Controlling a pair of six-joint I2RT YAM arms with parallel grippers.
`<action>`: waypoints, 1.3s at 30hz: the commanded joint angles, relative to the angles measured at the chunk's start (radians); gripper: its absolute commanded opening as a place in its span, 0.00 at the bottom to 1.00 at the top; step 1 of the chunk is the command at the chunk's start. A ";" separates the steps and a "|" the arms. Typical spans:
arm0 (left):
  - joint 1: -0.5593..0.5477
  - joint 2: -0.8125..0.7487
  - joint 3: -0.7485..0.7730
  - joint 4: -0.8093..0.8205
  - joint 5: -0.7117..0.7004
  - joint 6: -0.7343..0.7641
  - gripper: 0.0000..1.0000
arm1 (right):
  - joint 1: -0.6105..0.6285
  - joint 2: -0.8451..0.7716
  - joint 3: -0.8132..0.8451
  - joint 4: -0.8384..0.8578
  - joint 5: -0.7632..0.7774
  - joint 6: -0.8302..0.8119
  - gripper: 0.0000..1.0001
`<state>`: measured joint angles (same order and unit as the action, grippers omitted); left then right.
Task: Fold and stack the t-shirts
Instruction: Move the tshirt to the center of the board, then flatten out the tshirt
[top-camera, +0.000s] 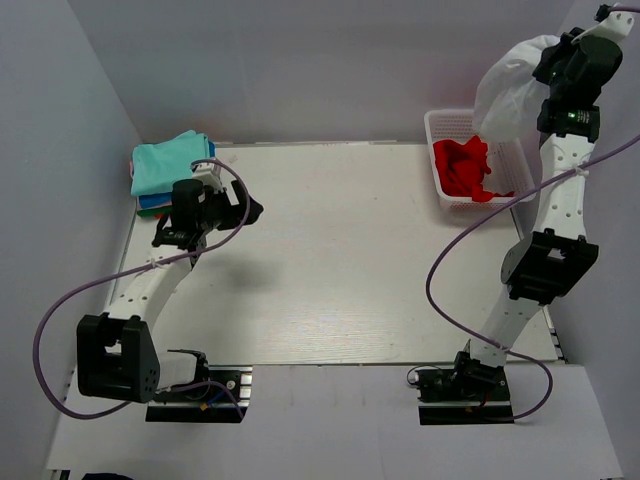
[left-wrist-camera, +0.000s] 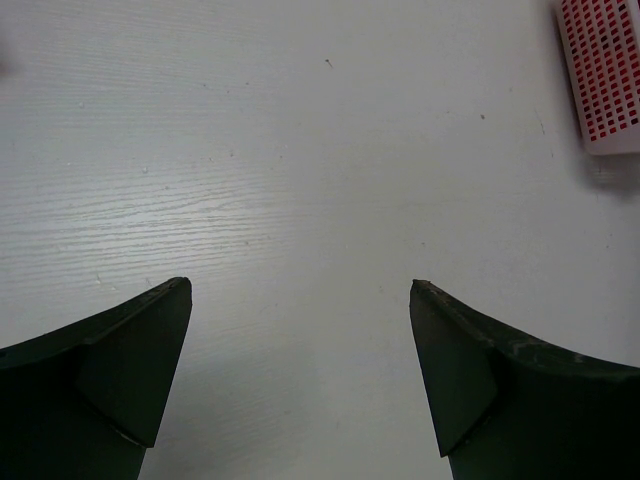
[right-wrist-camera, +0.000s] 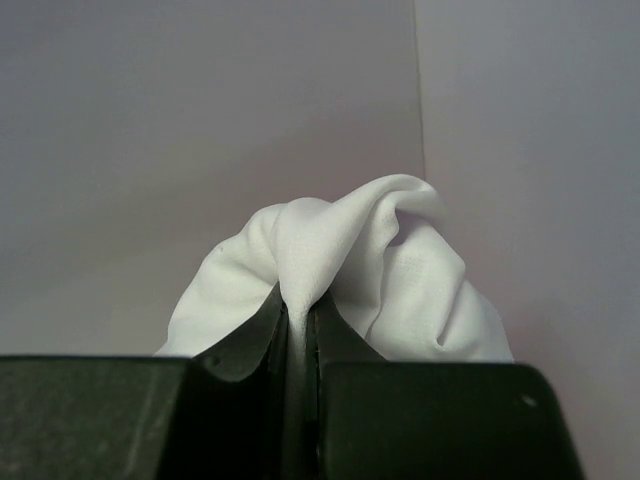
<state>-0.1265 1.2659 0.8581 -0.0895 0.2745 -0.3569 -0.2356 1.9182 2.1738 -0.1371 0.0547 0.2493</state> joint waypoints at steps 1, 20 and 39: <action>-0.002 -0.052 -0.008 0.008 0.015 0.006 1.00 | -0.001 -0.077 0.049 0.076 -0.105 -0.025 0.00; 0.008 -0.246 -0.062 -0.144 -0.130 -0.119 1.00 | 0.510 -0.318 -0.540 -0.006 -0.599 -0.114 0.25; -0.010 -0.089 -0.221 -0.337 -0.037 -0.254 1.00 | 0.561 -0.564 -1.316 -0.113 -0.104 0.128 0.90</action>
<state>-0.1329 1.1812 0.6670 -0.3519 0.2153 -0.5735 0.2935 1.3819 0.9131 -0.2008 -0.0330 0.3294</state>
